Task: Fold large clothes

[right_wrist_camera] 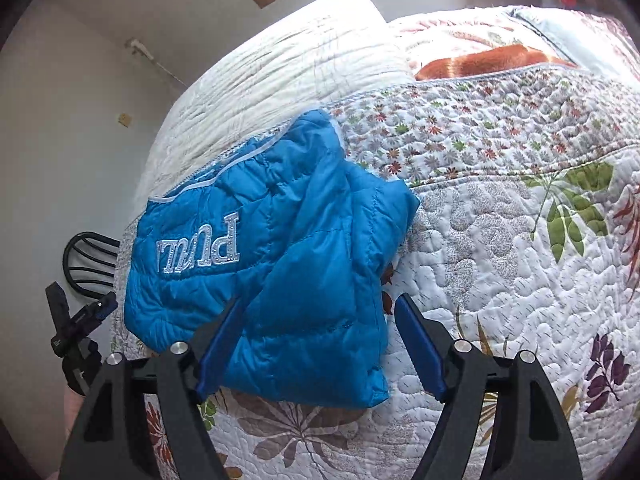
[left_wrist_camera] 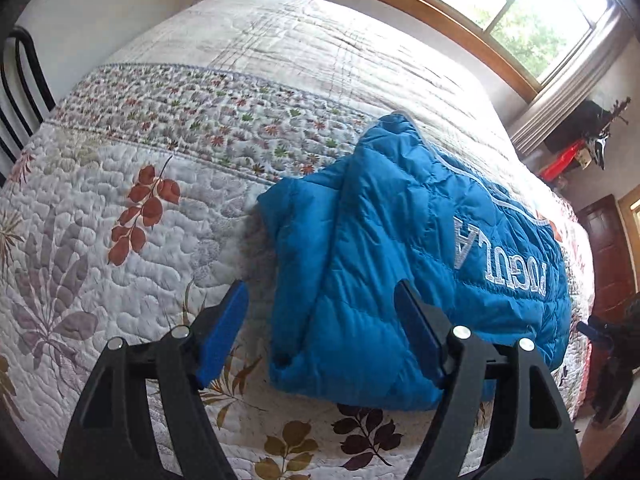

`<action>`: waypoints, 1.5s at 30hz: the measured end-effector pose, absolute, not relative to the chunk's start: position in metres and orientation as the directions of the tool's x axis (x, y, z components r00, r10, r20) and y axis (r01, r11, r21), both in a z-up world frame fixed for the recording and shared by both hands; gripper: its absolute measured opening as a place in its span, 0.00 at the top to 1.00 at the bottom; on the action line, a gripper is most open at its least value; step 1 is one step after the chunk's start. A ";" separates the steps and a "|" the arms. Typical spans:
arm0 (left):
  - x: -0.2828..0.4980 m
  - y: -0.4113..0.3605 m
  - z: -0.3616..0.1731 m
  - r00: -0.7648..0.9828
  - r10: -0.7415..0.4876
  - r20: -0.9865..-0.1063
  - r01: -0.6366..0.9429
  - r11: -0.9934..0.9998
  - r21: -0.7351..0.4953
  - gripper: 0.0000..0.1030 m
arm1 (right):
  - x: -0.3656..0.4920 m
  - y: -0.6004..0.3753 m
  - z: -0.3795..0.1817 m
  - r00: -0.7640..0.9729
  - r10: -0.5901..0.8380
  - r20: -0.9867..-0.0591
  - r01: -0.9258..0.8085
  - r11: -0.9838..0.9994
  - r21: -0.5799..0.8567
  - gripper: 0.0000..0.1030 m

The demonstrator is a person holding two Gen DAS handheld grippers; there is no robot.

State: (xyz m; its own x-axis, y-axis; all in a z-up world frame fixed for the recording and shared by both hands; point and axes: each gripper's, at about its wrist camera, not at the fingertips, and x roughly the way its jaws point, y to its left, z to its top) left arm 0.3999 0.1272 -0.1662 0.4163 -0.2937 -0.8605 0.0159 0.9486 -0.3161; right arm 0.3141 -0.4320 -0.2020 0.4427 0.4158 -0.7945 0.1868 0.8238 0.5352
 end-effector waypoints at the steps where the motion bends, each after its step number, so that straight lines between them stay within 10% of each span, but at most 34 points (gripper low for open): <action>1: 0.405 0.131 -0.171 0.409 -0.313 -0.857 0.011 0.941 -0.338 0.27 | 0.314 -0.435 -0.209 0.437 0.432 -0.788 0.194 0.811 0.552 0.24; 9: 0.425 0.140 -0.199 0.373 -0.457 -0.807 -0.020 0.866 -0.499 0.26 | 0.329 -0.443 -0.244 0.427 0.553 -0.715 0.220 0.704 0.676 0.23; 27: 0.469 0.087 -0.233 0.293 -0.449 -0.844 0.029 0.886 -0.462 0.15 | 0.381 -0.420 -0.280 0.387 0.604 -0.697 0.241 0.663 0.709 0.21; 34: 0.456 0.067 -0.207 0.352 -0.434 -0.830 0.072 0.896 -0.438 0.79 | 0.383 -0.403 -0.254 0.399 0.597 -0.696 0.190 0.689 0.700 0.74; 45: 0.393 0.064 -0.115 0.507 -0.469 -0.723 0.169 0.877 -0.450 0.89 | 0.327 -0.367 -0.130 0.493 0.569 -0.658 -0.001 0.757 0.653 0.82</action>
State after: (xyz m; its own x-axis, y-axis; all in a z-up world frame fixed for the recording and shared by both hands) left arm 0.3933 0.0639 -0.1146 0.5075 -0.4686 -0.7231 0.1692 0.8770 -0.4496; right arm 0.3274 -0.3669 -0.1304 0.4929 0.5688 -0.6584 -0.0012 0.7572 0.6532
